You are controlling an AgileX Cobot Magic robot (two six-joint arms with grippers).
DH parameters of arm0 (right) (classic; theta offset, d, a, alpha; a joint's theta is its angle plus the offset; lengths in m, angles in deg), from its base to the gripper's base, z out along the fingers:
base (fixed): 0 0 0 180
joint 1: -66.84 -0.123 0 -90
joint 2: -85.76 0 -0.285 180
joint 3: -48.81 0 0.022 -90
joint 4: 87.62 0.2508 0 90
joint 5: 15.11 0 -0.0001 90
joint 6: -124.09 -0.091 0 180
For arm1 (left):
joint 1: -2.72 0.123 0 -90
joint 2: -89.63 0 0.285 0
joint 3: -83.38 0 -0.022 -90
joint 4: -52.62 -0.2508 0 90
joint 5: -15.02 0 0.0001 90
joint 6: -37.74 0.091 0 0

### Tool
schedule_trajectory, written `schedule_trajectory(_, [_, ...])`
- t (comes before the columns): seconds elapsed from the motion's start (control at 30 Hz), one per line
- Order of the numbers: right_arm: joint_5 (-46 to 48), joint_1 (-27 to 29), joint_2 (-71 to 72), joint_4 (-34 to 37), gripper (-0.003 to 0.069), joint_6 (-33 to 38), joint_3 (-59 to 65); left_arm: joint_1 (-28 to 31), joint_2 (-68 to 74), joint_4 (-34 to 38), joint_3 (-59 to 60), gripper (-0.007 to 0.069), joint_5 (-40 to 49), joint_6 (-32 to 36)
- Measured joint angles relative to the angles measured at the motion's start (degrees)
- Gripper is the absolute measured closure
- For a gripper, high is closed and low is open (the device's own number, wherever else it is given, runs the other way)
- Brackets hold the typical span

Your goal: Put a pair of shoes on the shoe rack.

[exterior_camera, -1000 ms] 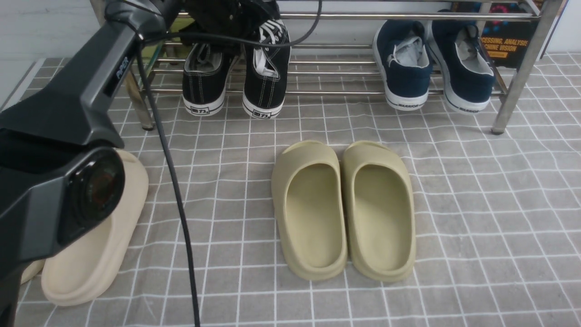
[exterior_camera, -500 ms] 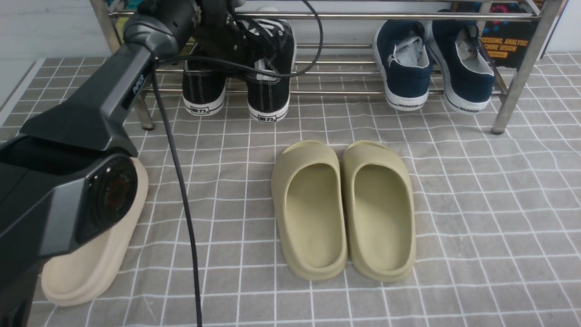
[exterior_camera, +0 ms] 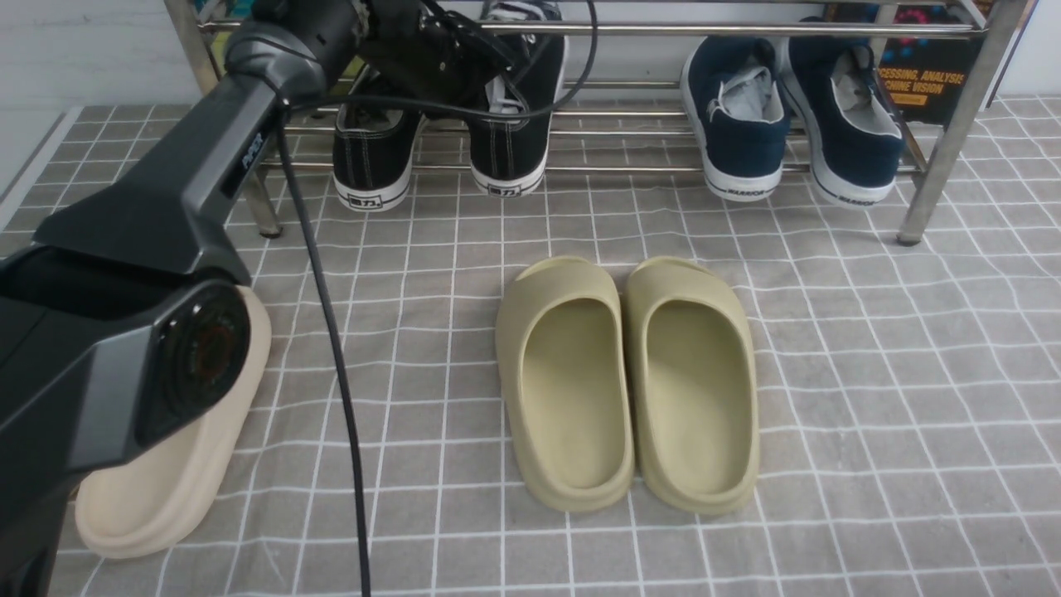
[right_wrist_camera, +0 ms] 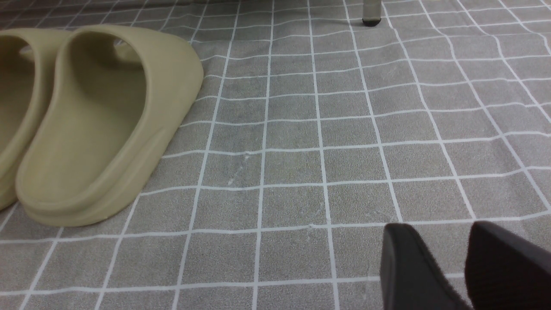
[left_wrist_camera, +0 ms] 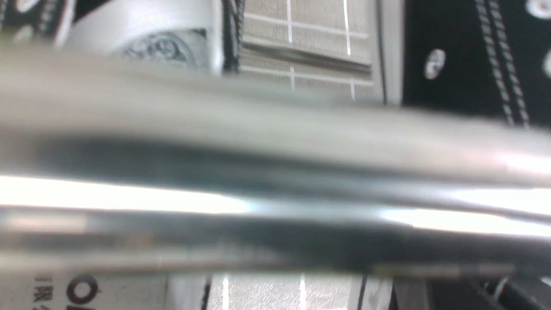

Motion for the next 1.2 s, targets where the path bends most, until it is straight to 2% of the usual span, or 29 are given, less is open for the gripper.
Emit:
schedule_trajectory(0.1, [0.0,0.0,0.0,0.0,0.0419,0.0,0.0,0.1,0.0,0.0,0.0,0.0587,-0.2,-0.4])
schedule_trajectory(0.23, [0.0,0.0,0.0,0.0,0.0419,0.0,0.0,0.1,0.0,0.4,0.0,0.0412,-0.7,0.6])
schedule_trajectory(0.3, [0.0,0.0,0.0,0.0,0.0419,0.0,0.0,0.1,0.0,0.4,0.0,0.0349,-0.5,1.2])
schedule_trajectory(0.37, [0.0,0.0,0.0,0.0,0.0419,0.0,0.0,0.1,-0.2,0.5,0.0,0.0300,0.4,1.4])
schedule_trajectory(0.47, [0.0,0.0,0.0,0.0,0.0419,0.0,0.0,0.1,-0.9,0.5,0.0,0.0279,2.9,1.6])
schedule_trajectory(0.53, [0.0,0.0,0.0,0.0,0.0419,0.0,0.0,0.1,-3.2,-0.3,0.0,0.0289,6.9,2.6])
schedule_trajectory(0.63, [0.0,0.0,0.0,0.0,0.0419,0.0,0.0,0.1,-7.5,-3.7,0.0,0.0363,11.8,5.6])
schedule_trajectory(0.67, [0.0,0.0,0.0,0.0,0.0419,0.0,0.0,0.1,-9.4,-5.8,-0.1,0.0414,14.4,7.3])
schedule_trajectory(0.7, [0.0,0.0,0.0,0.0,0.0419,0.0,0.0,0.1,-9.7,-6.6,-0.1,0.0424,15.4,7.5])
schedule_trajectory(0.77, [0.0,0.0,0.0,0.0,0.0419,0.0,0.0,0.1,-12.8,-12.0,-0.3,0.0567,20.1,10.7])
schedule_trajectory(0.87, [0.0,0.0,0.0,0.0,0.0419,0.0,0.0,0.1,-15.2,-15.8,2.2,0.0638,21.1,11.2])
schedule_trajectory(1.03, [0.0,0.0,0.0,0.0,0.0419,0.0,0.0,0.2,-23.1,-14.0,11.9,0.0638,21.2,11.8])
schedule_trajectory(1.2, [0.0,0.0,0.0,0.0,0.0419,0.0,0.0,0.1,-42.0,-10.3,29.3,0.0638,20.9,13.6])
